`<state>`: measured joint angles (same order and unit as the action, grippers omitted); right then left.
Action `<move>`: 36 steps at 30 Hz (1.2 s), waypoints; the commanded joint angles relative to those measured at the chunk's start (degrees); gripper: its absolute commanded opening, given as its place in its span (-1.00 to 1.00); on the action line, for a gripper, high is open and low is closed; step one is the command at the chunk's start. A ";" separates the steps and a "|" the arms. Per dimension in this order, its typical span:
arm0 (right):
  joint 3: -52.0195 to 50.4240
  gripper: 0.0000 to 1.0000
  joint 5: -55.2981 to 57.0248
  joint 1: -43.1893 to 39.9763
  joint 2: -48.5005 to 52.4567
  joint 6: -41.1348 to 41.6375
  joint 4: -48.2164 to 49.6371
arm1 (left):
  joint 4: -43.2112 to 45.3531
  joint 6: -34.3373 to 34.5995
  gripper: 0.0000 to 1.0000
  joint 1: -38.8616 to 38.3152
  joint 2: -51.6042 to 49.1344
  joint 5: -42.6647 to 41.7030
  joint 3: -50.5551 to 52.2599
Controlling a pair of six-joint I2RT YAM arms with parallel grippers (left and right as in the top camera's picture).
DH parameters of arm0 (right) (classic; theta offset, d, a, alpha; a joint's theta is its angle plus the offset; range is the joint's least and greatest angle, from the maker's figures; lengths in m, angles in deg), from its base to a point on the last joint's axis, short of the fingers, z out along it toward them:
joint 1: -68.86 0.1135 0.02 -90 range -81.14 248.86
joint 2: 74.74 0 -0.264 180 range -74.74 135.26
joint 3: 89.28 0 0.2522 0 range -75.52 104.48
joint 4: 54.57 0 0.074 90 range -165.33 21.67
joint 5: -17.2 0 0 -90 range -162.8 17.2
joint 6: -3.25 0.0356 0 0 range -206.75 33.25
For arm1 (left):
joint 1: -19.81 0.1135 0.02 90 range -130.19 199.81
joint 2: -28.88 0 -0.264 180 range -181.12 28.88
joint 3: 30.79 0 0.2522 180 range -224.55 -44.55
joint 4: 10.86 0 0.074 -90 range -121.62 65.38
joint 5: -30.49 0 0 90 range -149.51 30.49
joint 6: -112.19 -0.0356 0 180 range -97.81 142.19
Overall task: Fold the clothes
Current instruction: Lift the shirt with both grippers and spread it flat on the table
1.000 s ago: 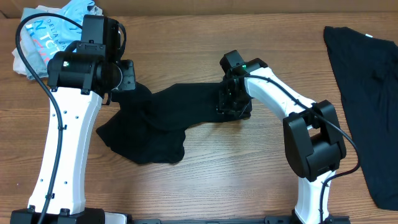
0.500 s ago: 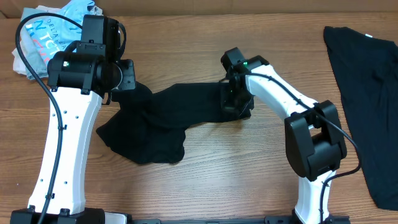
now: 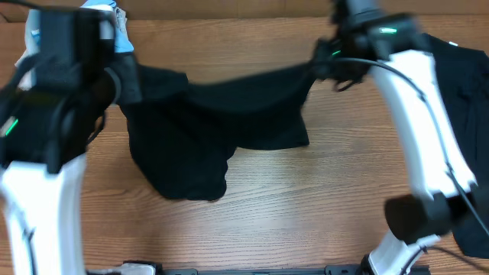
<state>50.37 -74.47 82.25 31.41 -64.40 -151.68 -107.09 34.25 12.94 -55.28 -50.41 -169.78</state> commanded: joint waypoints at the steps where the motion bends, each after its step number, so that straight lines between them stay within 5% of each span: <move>1: 6.91 -0.92 3.76 -1.60 -6.73 -0.22 -1.40 | 0.00 -0.46 -0.92 -0.02 4.83 1.97 -6.73; 19: 13.66 -0.92 11.08 -2.56 -22.53 0.44 3.34 | 4.81 -0.92 -0.92 -0.02 13.00 4.50 -18.75; 27: 13.64 -0.92 13.90 -2.64 -17.05 1.92 6.80 | 8.90 -1.53 -0.92 0.04 -0.94 4.63 -17.81; 36: 13.62 -0.92 14.08 -3.19 2.36 2.75 14.34 | 17.73 -0.87 -0.92 0.13 -27.98 4.50 -17.79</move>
<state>63.79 -61.60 79.61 28.77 -62.74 -138.77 -91.75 33.85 12.94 -76.92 -46.82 -187.99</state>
